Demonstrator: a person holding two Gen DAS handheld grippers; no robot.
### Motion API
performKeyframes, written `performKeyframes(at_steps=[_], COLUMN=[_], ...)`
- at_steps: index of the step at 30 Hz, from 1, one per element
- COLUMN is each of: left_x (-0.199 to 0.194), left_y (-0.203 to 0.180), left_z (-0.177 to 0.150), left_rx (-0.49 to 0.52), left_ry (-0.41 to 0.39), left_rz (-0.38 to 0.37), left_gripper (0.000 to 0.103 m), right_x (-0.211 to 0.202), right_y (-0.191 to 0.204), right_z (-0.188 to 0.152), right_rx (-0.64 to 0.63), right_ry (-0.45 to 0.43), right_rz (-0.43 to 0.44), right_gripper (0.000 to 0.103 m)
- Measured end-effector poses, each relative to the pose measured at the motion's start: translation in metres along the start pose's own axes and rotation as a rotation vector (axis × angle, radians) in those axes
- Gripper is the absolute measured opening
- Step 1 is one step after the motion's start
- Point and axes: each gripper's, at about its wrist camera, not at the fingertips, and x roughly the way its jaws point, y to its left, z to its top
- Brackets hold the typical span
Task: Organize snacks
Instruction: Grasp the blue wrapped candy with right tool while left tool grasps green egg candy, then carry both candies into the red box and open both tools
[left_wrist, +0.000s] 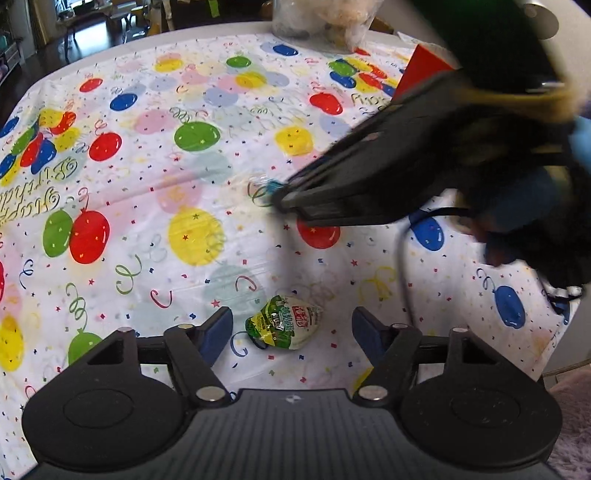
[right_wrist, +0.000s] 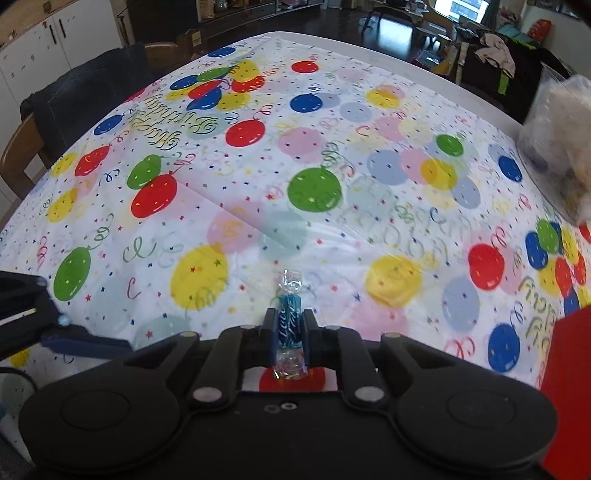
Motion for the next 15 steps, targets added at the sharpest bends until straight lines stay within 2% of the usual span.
performKeyframes(at_steps=[2,7,12,14,15], left_x=[0.005,0.009,0.012,0.013,0.013], left_y=[-0.002,-0.011,-0.020,-0.022,-0.022], left_z=[0.000,0.000,-0.001,-0.001,0.000], left_rx=[0.013,0.065,0.105,0.111,0.109], left_ry=[0.007,0.007,0.001,-0.003,-0.003], left_rz=[0.022,0.038,0.079,0.101,0.110], left_gripper=[0.059,0.056,0.042,0.032,0.032], right_x=[-0.007,-0.025,-0.039,-0.045,-0.048], right_y=[-0.005,-0.014,-0.018,-0.020,-0.022], right_z=[-0.007,-0.022,-0.035,-0.039,-0.042], right_rx=[0.025,0.091,0.141,0.159,0.170], right_ry=[-0.002,-0.016,-0.037,-0.046,-0.050], right_rz=[0.004,0.022,0.040,0.045,0.046], right_gripper=[0.011,0.011,0.011,0.011,0.011])
